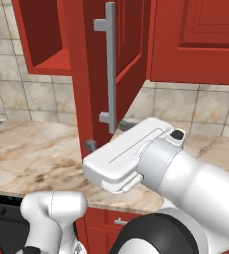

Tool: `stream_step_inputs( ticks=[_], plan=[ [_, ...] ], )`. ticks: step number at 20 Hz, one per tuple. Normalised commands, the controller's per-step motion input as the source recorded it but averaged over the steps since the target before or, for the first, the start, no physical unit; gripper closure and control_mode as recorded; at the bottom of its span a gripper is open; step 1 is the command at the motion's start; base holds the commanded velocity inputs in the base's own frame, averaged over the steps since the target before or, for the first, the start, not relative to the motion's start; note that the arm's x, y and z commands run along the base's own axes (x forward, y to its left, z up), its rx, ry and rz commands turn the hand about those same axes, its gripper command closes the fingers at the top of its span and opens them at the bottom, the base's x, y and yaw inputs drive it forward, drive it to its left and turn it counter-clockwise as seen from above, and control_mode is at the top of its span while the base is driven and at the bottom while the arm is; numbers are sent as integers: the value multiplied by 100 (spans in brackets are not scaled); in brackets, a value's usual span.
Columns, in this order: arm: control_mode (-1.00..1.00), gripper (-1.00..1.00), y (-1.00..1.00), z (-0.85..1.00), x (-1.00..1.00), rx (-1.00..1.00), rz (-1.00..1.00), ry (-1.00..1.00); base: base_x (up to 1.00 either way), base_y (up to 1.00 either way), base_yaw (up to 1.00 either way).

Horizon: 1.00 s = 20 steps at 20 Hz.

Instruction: Pick up the sponge and sponge from the sink, and place them back in the cabinet, and close the cabinet door.

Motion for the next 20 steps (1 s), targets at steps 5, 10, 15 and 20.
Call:
stream_step_inputs(
  ticks=[5, 10, 15, 20],
  plan=[
    [-100, -100, 36, 0, 23, 0, 2, 0, 0, 0, 0],
    [-100, -100, 48, 0, 21, 0, 0, 0, 0, 0, 0],
    [-100, -100, 51, 0, 22, 1, 0, 0, 0, 0, 0],
    [-100, -100, 44, 0, 29, 3, 0, 1, 0, 0, 0]
  ],
)
